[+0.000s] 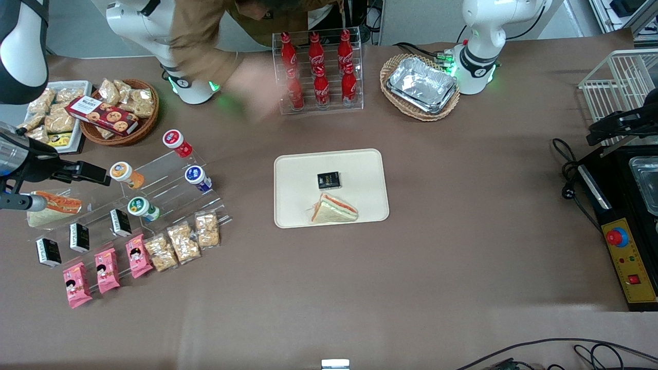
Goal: Place green gum on tray
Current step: 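Move the right gripper toward the green-labelled gum jar on the acrylic rack, then close the right gripper on the green-labelled gum jar, then lift the gum jar out of the rack with the right gripper, then carry the gum jar over the cream tray beside the black tissue pack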
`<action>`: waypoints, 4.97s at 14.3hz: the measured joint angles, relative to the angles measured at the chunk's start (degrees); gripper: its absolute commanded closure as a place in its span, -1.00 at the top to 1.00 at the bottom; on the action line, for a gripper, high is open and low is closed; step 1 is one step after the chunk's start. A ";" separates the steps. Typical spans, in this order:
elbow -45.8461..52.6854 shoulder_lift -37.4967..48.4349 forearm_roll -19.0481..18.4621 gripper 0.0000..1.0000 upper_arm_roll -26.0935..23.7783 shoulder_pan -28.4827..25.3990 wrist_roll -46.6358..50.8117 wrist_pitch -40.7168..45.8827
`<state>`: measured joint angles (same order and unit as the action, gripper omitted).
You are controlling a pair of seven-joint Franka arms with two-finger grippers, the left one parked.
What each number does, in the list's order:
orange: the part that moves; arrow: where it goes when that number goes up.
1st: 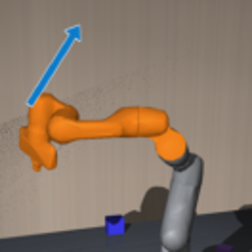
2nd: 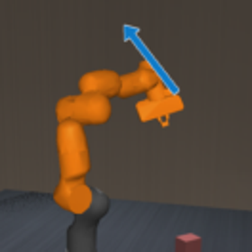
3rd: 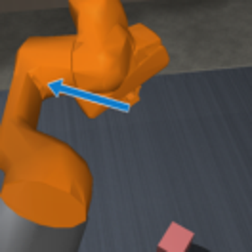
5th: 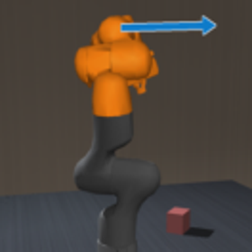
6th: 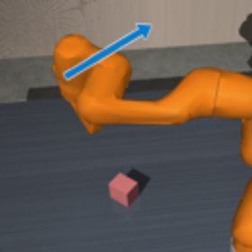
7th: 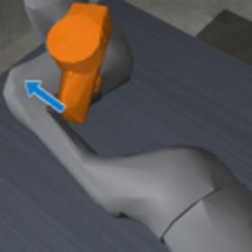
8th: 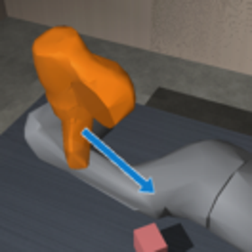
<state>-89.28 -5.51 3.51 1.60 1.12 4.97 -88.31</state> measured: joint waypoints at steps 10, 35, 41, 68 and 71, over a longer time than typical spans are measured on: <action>0.42 0.62 -0.01 1.00 0.53 0.00 -3.02 2.84; -35.01 -0.97 -3.32 1.00 2.61 0.55 -31.37 -40.83; -37.84 -2.78 -3.27 -0.27 2.48 0.53 -31.37 -46.54; -1.83 1.64 4.22 -0.25 -1.83 -13.69 3.23 4.18; -5.63 0.15 4.30 -0.25 -2.10 -21.83 12.18 -3.32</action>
<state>-94.91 -5.35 7.81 -0.50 -20.71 17.16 -91.62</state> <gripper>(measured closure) 0.414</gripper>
